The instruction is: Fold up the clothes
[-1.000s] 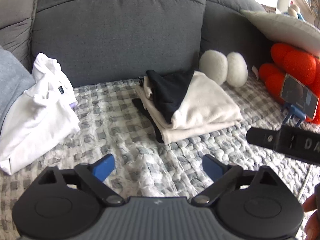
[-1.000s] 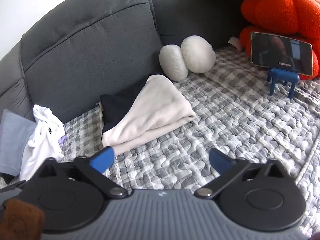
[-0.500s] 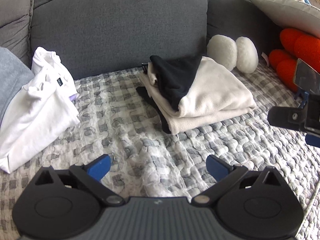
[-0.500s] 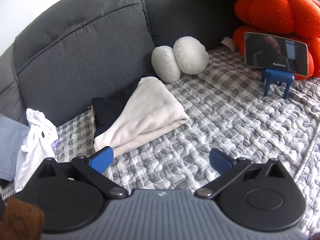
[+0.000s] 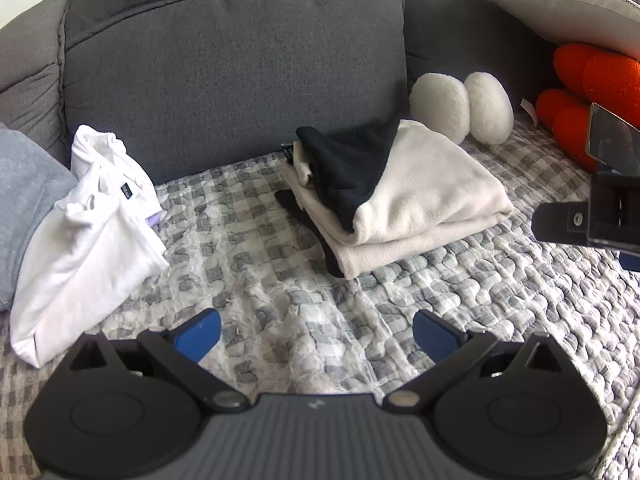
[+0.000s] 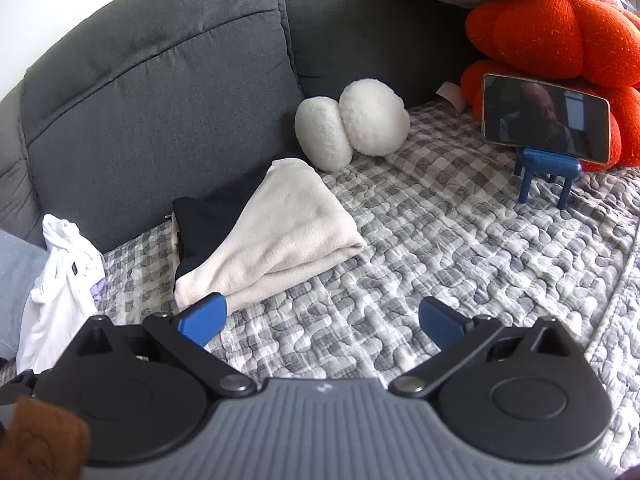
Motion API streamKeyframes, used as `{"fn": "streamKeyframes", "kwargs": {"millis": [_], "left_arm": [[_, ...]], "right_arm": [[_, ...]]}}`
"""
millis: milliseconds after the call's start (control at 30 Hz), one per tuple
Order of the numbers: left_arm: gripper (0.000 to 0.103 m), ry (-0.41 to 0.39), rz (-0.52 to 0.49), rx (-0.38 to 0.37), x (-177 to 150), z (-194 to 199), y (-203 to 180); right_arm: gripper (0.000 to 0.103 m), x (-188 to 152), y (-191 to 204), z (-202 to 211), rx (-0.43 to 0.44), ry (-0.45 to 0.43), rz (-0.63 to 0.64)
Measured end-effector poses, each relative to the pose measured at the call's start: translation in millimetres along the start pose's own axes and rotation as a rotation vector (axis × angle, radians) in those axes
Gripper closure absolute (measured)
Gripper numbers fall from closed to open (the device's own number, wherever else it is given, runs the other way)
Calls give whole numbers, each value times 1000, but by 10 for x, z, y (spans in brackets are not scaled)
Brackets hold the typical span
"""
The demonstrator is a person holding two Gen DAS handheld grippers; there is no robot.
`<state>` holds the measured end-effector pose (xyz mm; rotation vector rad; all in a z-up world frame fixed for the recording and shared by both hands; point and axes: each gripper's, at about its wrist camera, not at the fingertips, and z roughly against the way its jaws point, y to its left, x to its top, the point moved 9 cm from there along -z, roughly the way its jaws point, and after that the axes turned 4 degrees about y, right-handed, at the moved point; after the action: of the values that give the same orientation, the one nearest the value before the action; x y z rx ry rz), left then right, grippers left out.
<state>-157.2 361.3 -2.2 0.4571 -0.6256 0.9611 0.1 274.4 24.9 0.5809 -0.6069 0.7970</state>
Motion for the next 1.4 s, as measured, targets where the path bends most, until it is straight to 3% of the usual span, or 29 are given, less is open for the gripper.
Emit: {"fn": "streamKeyframes", "kwargs": {"millis": [1400], "left_arm": [[1,21,-16,-21,-19,-61,-34]], "right_arm": [[0,-43,80,-47,-24,17,90]]}}
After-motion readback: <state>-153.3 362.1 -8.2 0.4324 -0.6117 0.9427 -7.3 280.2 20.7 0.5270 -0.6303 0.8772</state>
